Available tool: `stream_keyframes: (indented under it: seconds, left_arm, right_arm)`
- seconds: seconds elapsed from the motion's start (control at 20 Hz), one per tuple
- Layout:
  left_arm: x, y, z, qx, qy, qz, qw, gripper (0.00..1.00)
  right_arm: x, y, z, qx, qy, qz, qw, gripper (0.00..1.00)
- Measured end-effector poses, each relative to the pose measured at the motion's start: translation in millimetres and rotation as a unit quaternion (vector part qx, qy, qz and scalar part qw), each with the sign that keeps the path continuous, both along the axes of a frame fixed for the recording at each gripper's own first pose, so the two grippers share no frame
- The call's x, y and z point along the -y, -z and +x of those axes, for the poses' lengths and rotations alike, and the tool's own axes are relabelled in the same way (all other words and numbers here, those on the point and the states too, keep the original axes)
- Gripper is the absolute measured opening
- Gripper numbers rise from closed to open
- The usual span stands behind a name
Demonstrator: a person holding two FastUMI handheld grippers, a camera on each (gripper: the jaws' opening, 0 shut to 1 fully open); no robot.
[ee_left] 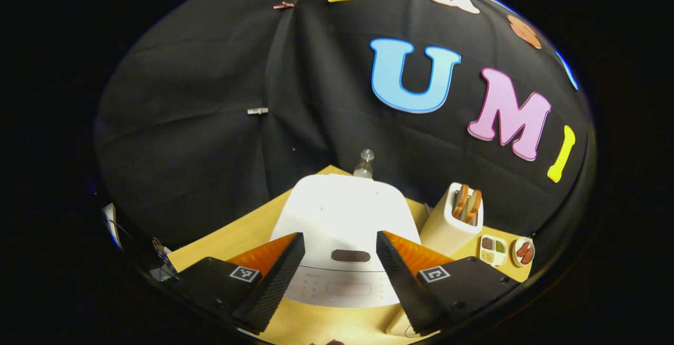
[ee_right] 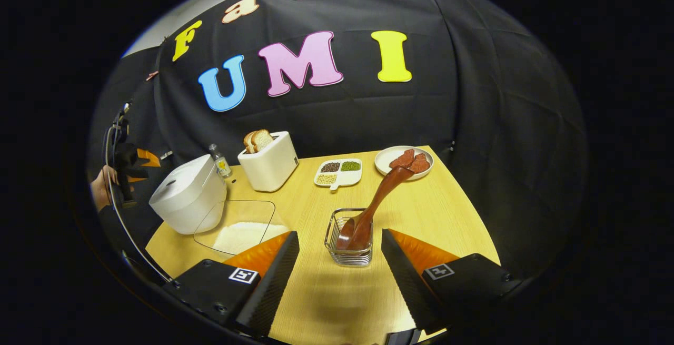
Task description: Close the left gripper, press the button to open the rice cooker; take a wooden spoon from the chopstick holder with the right hand, scoop a spoonful of rice and pour it into the rice cooker, then put the wooden spoon back into the chopstick holder.
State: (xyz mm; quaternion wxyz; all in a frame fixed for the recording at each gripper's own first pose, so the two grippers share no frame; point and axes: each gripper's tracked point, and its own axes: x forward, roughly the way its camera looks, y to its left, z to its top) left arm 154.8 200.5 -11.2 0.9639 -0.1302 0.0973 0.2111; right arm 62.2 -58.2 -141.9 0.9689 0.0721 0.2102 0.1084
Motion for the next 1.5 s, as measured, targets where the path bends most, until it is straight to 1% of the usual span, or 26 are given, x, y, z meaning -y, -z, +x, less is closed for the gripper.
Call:
stream_keyframes:
  seconds: [0.2,0.3,0.45,0.6,0.75,0.85,0.95,1.05,1.1,1.15,1.3,1.4,1.5]
  left_arm:
    - [7.8,-37.4,-61.1,0.042,0.018,0.046,0.998,0.95]
    - [28.0,-50.0,-82.3,0.063,0.047,0.052,0.996,0.95]
    - [50.6,-65.1,-109.3,0.092,0.088,0.070,0.989,0.96]
    - [73.6,-68.4,-135.1,0.108,0.129,0.079,0.983,0.95]
    - [88.9,-55.9,-161.6,0.104,0.161,0.096,0.977,0.95]
    - [104.2,-48.7,-175.9,0.111,0.186,0.091,0.972,0.95]
    - [114.9,-36.9,-188.3,0.118,0.209,0.079,0.968,0.95]
    - [113.8,-25.7,-198.7,0.117,0.218,0.079,0.966,0.95]
    - [112.7,-22.7,-203.3,0.117,0.222,0.081,0.965,0.95]
    - [112.1,-19.4,-206.0,0.115,0.224,0.086,0.964,0.95]
    - [109.7,-17.3,-212.8,0.109,0.230,0.118,0.960,0.95]
    - [114.5,-19.0,-212.7,0.109,0.239,0.123,0.957,0.95]
    - [114.2,-20.3,-215.5,0.110,0.237,0.129,0.956,0.95]
  right_arm:
    - [-5.4,-34.6,5.3,0.039,0.008,0.000,0.999,0.98]
    - [-7.1,-56.7,5.3,0.057,0.021,-0.002,0.998,0.98]
    - [-9.5,-96.9,-4.0,0.090,0.050,0.000,0.995,0.98]
    - [-9.2,-128.8,-24.3,0.118,0.071,-0.012,0.990,0.98]
    - [-5.4,-161.5,-48.6,0.152,0.089,-0.022,0.984,0.98]
    - [-4.1,-173.8,-68.2,0.167,0.100,-0.024,0.980,0.98]
    - [-3.4,-177.7,-88.4,0.179,0.113,-0.026,0.977,0.99]
    - [-6.2,-171.2,-106.9,0.180,0.125,-0.027,0.975,0.98]
    - [-8.3,-167.4,-115.3,0.178,0.130,-0.025,0.975,1.00]
    - [-9.8,-161.4,-123.1,0.175,0.136,-0.022,0.975,0.98]
    - [-17.3,-149.8,-137.4,0.157,0.139,-0.007,0.978,0.98]
    - [-17.1,-152.5,-139.6,0.158,0.139,-0.004,0.978,0.98]
    - [-17.2,-157.2,-140.1,0.161,0.138,-0.003,0.977,0.98]
